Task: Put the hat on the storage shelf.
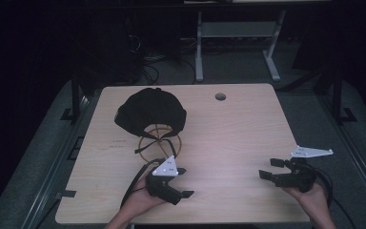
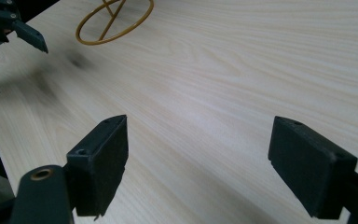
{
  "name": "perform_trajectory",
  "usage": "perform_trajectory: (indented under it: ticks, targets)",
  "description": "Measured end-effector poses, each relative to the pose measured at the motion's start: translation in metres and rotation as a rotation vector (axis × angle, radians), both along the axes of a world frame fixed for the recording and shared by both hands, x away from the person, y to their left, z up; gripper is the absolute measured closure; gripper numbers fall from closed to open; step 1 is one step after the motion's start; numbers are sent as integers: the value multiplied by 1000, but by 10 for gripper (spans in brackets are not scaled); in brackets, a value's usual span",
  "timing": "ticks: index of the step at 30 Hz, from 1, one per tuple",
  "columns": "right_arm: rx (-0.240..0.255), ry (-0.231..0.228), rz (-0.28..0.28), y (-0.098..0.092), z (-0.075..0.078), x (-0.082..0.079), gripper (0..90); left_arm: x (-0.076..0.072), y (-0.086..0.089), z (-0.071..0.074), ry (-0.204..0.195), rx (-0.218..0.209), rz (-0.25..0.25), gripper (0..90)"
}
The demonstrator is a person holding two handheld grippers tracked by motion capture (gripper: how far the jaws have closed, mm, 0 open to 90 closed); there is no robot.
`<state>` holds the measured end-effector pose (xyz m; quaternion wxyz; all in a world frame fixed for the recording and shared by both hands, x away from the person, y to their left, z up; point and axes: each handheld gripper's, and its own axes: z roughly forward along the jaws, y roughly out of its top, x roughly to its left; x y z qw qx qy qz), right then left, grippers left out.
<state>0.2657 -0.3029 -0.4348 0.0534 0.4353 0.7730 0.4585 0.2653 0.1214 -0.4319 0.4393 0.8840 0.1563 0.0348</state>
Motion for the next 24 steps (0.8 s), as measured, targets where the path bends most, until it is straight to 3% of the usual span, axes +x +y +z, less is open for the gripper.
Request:
perform_trajectory:
  ticks: [16,21,24]
  targets:
    - [-8,13,-46,-9,-20,-26,185,-2,-3,0,-3,8,-6,216]
    - [18,-80,-115,-8,-29,-43,185,0,-4,-3,1,18,-4,216]
    - [-4,-66,-119,-7,-31,-47,173,0,-5,-4,1,24,-6,215]
